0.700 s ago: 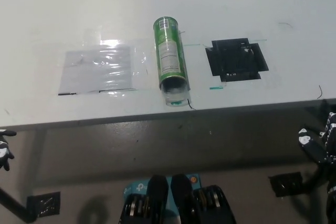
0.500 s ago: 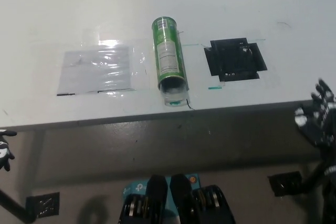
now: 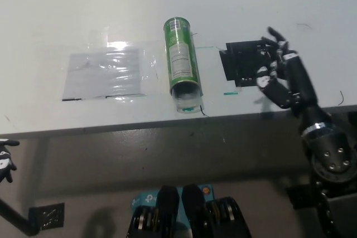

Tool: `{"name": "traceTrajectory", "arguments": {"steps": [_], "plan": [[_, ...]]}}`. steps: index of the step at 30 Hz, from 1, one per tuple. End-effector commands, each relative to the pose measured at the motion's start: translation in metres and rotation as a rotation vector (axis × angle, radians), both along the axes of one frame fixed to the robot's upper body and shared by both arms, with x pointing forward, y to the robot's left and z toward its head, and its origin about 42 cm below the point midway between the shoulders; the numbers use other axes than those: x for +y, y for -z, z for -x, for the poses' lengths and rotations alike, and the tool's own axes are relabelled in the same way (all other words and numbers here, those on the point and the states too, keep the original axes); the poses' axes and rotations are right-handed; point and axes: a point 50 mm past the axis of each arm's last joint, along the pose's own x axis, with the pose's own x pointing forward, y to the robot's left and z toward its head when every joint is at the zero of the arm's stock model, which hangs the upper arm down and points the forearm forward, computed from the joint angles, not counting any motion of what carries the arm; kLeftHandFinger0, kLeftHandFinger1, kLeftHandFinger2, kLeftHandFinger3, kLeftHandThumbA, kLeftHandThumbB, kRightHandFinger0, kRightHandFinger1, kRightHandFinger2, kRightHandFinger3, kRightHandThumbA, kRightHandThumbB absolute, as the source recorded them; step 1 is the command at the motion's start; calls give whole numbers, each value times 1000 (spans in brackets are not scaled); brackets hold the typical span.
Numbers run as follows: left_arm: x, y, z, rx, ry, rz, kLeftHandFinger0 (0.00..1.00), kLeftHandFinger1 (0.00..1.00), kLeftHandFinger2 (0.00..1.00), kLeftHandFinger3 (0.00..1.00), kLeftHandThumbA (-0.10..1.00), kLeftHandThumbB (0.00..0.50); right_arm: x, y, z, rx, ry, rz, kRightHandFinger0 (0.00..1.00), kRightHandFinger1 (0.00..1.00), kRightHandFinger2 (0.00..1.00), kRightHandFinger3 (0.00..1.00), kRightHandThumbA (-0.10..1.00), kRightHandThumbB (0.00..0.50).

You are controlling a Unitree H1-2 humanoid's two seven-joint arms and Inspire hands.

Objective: The robot uses its right hand finger to pull out the chips tray kept inside a container in the middle of the desk

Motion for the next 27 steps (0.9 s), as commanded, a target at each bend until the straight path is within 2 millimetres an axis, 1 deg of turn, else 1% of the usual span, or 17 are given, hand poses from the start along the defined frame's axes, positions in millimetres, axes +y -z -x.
{"name": "traceTrajectory", "arguments": {"steps": [1,2,3,5,6,7,8,9,10,11,12,14,15,17,21,24,27], "plan": [[4,-18,-3,-39,28,-41,247,198,256,495,175,0,19,-19,-8,-81,-91,73,0,87,912,1000,-100,196],[5,-19,-3,-37,32,-49,247,198,256,497,177,0,24,-17,-8,-73,-111,83,0,56,915,1000,-100,215],[5,-19,-3,-37,33,-53,248,199,257,499,179,0,29,-16,-9,-70,-135,96,0,11,924,1000,-100,217],[5,-20,-3,-45,37,-58,235,198,264,501,173,0,33,-15,-10,-79,-154,133,0,0,930,1000,-100,220],[6,-20,-3,-45,35,-57,235,198,262,500,173,0,36,-14,-11,-79,-164,143,3,10,928,1000,-100,230],[6,-20,-3,-41,33,-55,236,198,261,500,174,0,39,-14,-12,-80,-173,143,61,24,924,1000,-100,234],[6,-20,-3,-41,32,-66,236,202,273,502,177,0,46,-13,-14,-89,-196,166,344,76,911,989,-100,240],[6,-22,-3,-43,34,-64,236,203,273,502,177,0,49,-12,-14,-88,-202,170,407,76,906,986,-100,238],[7,-22,-3,-43,34,-63,236,204,274,503,177,0,52,-11,-15,-101,-215,179,372,35,886,972,-100,243],[7,-23,-3,-41,33,-60,237,205,274,503,177,0,54,-10,-16,-102,-225,192,293,7,880,967,-100,240],[8,-25,-5,-42,37,-64,238,206,274,504,177,0,54,-9,-16,-103,-224,192,260,0,877,964,-100,239],[8,-27,-5,-47,45,-70,233,194,265,497,182,0,60,-8,-18,-131,-244,219,6,0,837,920,-100,255],[8,-28,-4,-38,39,-71,235,194,263,498,184,0,62,-7,-19,-127,-255,223,0,0,832,909,-100,246],[9,-29,-4,-44,45,-89,246,206,275,506,188,0,68,-4,-24,-159,-282,254,0,0,810,881,-100,249],[10,-31,-5,-44,46,-75,247,208,282,506,175,0,74,-3,-29,-176,-305,285,0,0,808,875,-100,248],[10,-33,-5,-47,50,-78,250,211,288,512,165,0,79,-1,-33,-191,-339,276,0,0,779,856,-100,258],[11,-34,-6,-47,50,-84,261,226,300,512,155,0,85,5,-36,-204,-352,283,0,1,739,827,-100,269]]}}
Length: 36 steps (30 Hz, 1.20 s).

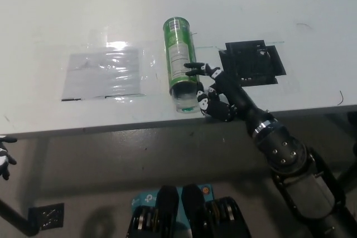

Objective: The robot uses its right hand finger to pull out the chips tray kept inside a container in the middle of the desk

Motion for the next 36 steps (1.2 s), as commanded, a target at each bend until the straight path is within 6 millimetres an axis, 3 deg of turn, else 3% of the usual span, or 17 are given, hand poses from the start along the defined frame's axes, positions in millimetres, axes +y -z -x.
{"name": "traceTrajectory", "arguments": {"steps": [1,2,3,9,13,14,15,19,20,22,27,28,30,31,33,34,36], "plan": [[6,-23,-4,-46,27,-48,262,228,302,513,154,0,19,-23,-7,-148,-97,5,0,0,728,826,-100,277],[7,-27,-6,-49,27,-53,263,229,302,514,152,0,19,-23,-8,-150,-95,3,0,0,701,808,-100,302],[7,-27,-6,-47,24,-57,262,224,294,511,153,0,20,-21,-8,-146,-97,12,0,0,718,829,-100,272],[10,-33,-10,-54,37,-69,278,237,302,511,150,0,22,-4,-5,-123,-84,91,0,0,677,798,-100,261],[10,-38,-14,-57,33,-71,277,243,308,518,150,0,13,4,-1,-93,-94,112,1,15,765,841,-100,221],[11,-39,-15,-62,38,-71,277,237,302,519,149,0,11,7,0,-98,-93,131,51,55,773,847,-100,224],[11,-39,-15,-62,37,-70,277,237,302,520,149,0,9,10,1,-96,-92,143,7,8,782,840,-100,226],[13,-42,-14,-61,27,-81,279,245,312,524,154,0,0,17,3,-92,-73,206,0,0,800,850,-100,223],[14,-43,-14,-63,30,-92,279,253,322,529,152,0,-10,19,4,-80,-54,241,0,60,804,884,-100,218],[14,-43,-14,-63,28,-82,277,255,324,530,154,0,-17,21,4,-66,-24,268,0,70,872,904,-100,215],[14,-42,-15,-67,34,-88,270,255,325,519,159,0,-28,28,-1,-66,-10,291,79,143,823,861,-100,221],[14,-43,-15,-64,33,-85,271,252,319,516,161,0,-28,32,-1,-61,-13,297,181,194,831,875,-100,220],[14,-44,-14,-62,30,-88,275,253,319,517,162,0,-27,37,-1,-53,-14,301,247,225,859,886,-100,220],[15,-45,-14,-64,30,-92,279,256,321,518,162,0,-25,40,0,-38,-11,296,100,175,828,878,-100,215],[15,-46,-15,-72,35,-89,263,230,291,508,168,0,-22,43,3,-36,-21,288,34,132,837,873,-100,208],[16,-46,-15,-75,39,-88,259,225,288,507,170,0,-18,45,6,-23,-22,289,17,117,848,874,-100,207],[15,-48,-16,-73,38,-95,255,218,279,501,179,0,-14,50,10,-19,-40,273,75,156,844,879,-100,212]]}}
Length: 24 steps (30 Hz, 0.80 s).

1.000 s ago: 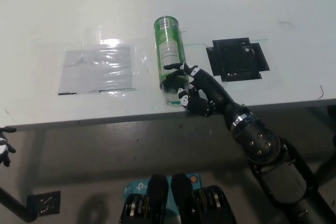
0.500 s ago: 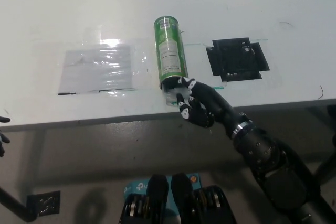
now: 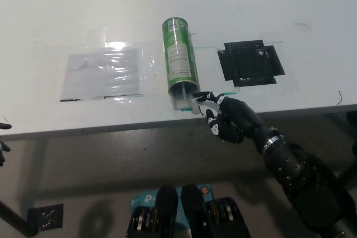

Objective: The robot uses its right hand finger to pull out the chips tray kept inside a container in the middle of the desk

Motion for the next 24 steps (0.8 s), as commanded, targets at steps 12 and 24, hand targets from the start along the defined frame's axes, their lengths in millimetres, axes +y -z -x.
{"name": "traceTrajectory", "arguments": {"steps": [12,24], "plan": [[6,-28,-3,-63,15,-59,259,239,295,503,179,0,49,-4,24,-92,-161,18,2,92,884,956,-100,177],[7,-27,-2,-59,22,-44,258,214,259,496,175,0,50,1,29,-73,-164,-12,126,173,871,948,-100,177]]}}
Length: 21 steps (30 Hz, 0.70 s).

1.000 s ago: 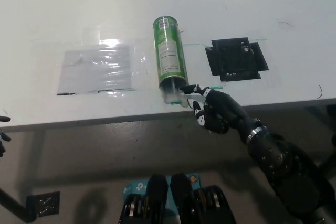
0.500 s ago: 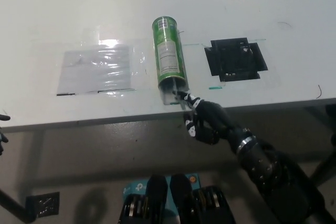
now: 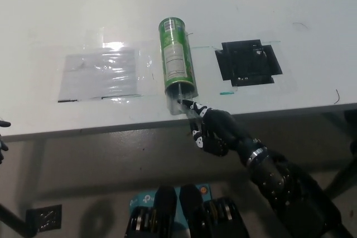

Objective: The robot uses its right hand finger to pull out the chips tray kept inside a container in the middle of the desk

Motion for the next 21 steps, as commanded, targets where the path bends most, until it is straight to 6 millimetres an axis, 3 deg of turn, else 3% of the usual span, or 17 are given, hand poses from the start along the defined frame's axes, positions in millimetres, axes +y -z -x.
{"name": "traceTrajectory", "arguments": {"steps": [1,5,9,11,14,21], "plan": [[8,-22,-2,-44,17,-40,256,209,253,489,180,0,19,-8,11,-44,-95,-43,115,170,880,949,-100,177],[7,-23,0,-37,4,-44,264,214,250,491,188,0,18,0,32,11,-96,-94,3,65,882,941,-100,183],[8,-21,1,-37,5,-41,261,223,278,501,199,0,16,3,48,34,-88,-115,0,39,861,921,-100,193],[9,-20,0,-35,6,-35,262,222,275,502,202,0,13,7,58,51,-87,-156,0,72,850,899,-100,192],[8,-19,0,-33,2,-22,258,216,265,494,200,0,12,7,66,68,-84,-185,0,1,841,903,-100,177],[7,-19,0,-28,6,-30,268,219,265,493,196,0,12,5,81,96,-86,-216,12,39,870,921,-100,164]]}}
